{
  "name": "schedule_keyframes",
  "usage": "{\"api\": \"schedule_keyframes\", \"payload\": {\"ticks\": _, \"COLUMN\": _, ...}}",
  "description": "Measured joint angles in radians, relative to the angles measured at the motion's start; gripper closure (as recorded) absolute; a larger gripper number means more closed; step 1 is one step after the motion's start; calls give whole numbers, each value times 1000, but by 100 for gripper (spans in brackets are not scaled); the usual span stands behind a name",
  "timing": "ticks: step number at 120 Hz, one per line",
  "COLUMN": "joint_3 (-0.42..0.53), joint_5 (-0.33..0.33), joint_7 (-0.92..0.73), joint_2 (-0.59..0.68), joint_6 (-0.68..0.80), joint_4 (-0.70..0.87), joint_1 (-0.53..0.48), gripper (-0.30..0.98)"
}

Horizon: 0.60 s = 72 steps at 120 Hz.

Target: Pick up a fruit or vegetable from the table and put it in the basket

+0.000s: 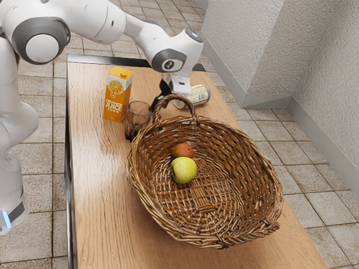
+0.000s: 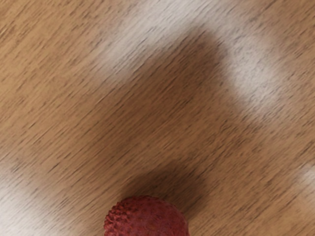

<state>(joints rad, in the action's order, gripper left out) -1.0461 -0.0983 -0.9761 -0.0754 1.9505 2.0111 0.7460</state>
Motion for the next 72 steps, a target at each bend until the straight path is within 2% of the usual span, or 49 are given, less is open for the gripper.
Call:
{"api": "schedule_keyframes", "payload": {"ticks": 44, "joint_3": 0, "joint_5": 1, "joint_7": 77, "joint_2": -12, "joint_6": 108, "joint_4": 8, "joint_1": 3, "gripper": 0}}
{"api": "schedule_keyframes", "payload": {"ticks": 72, "joint_3": 12, "joint_5": 35, "joint_7": 136, "joint_2": -12, "joint_6": 143, "joint_4": 11, "joint_1": 16, "gripper": 0}}
